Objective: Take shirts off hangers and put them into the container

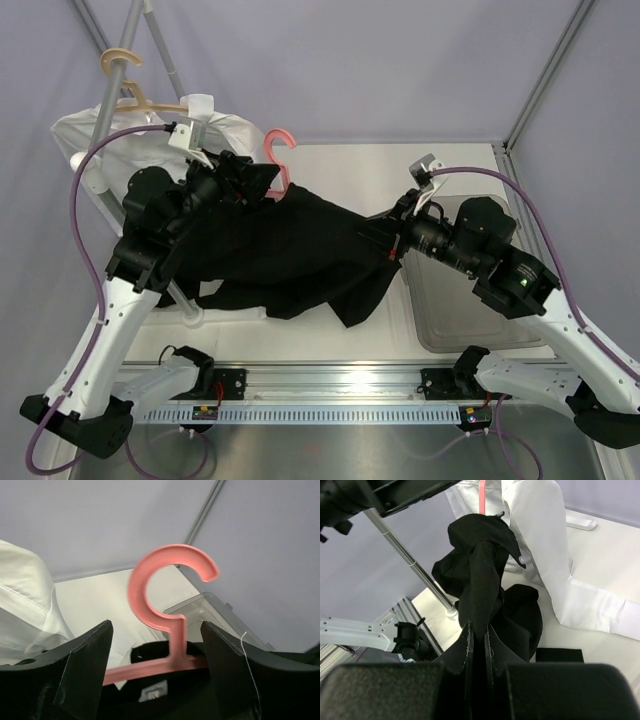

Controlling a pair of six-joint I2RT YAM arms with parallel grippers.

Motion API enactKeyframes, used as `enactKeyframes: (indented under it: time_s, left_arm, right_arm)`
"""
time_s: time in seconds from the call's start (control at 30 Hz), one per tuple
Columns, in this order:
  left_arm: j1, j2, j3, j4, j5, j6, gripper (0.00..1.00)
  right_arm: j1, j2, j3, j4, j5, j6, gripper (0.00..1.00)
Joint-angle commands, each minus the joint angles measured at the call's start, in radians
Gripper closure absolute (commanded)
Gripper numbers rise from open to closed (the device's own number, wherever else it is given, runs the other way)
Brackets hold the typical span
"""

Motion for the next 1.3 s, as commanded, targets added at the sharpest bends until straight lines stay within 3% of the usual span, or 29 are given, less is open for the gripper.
enactKeyframes:
  time_s: [0.0, 0.33, 0.43, 0.57, 0.7, 0.73, 0.77, 0.8, 0.83, 0.93, 1.07, 1.13, 1.27]
  left_arm:
    - [-0.012, 0.034, 0.016, 0.062, -0.082, 0.028, 0.25]
    - [-0.033, 0.107, 0.046, 0.090, -0.092, 0.002, 0.28]
    - [-0.038, 0.120, 0.056, 0.091, -0.083, -0.002, 0.41]
    - [-0.049, 0.114, 0.063, 0.082, -0.079, -0.011, 0.96]
    - [-0.076, 0.092, 0.061, 0.056, -0.124, -0.002, 1.00]
    - [-0.081, 0.089, 0.070, 0.047, -0.134, 0.010, 1.00]
    - [-0.084, 0.090, 0.079, 0.038, -0.144, 0.016, 1.00]
    - [-0.092, 0.095, 0.093, 0.004, -0.164, 0.031, 1.00]
    - [-0.092, 0.100, 0.122, -0.007, -0.174, 0.038, 1.00]
    - [-0.096, 0.118, 0.159, -0.042, -0.184, 0.054, 1.00]
    - [-0.098, 0.140, 0.194, -0.056, -0.191, 0.064, 1.00]
    - [-0.098, 0.144, 0.196, -0.054, -0.181, 0.064, 1.00]
    - [-0.101, 0.146, 0.197, -0.045, -0.175, 0.059, 1.00]
  right_arm:
    - [-0.006, -0.049, 0.048, 0.004, -0.055, 0.014, 1.00]
    - [-0.006, -0.081, 0.017, -0.007, -0.121, -0.012, 1.00]
    - [-0.006, -0.081, 0.014, -0.012, -0.125, -0.022, 1.00]
    - [-0.006, -0.086, 0.010, -0.012, -0.106, -0.028, 1.00]
    - [-0.006, -0.077, 0.026, -0.038, -0.081, -0.036, 0.99]
    - [-0.006, -0.072, 0.032, -0.050, -0.064, -0.036, 0.87]
    - [-0.008, -0.069, 0.042, -0.074, -0.037, -0.038, 0.66]
    - [-0.006, -0.069, 0.046, -0.090, -0.029, -0.041, 0.28]
    - [-0.006, -0.069, 0.051, -0.105, -0.017, -0.044, 0.23]
    - [-0.006, -0.094, 0.048, -0.160, 0.016, -0.036, 0.12]
    - [-0.006, -0.166, 0.004, -0.236, 0.035, -0.025, 0.09]
    - [-0.006, -0.193, -0.023, -0.253, 0.046, -0.025, 0.10]
    - [-0.006, -0.255, -0.085, -0.277, 0.074, -0.021, 0.24]
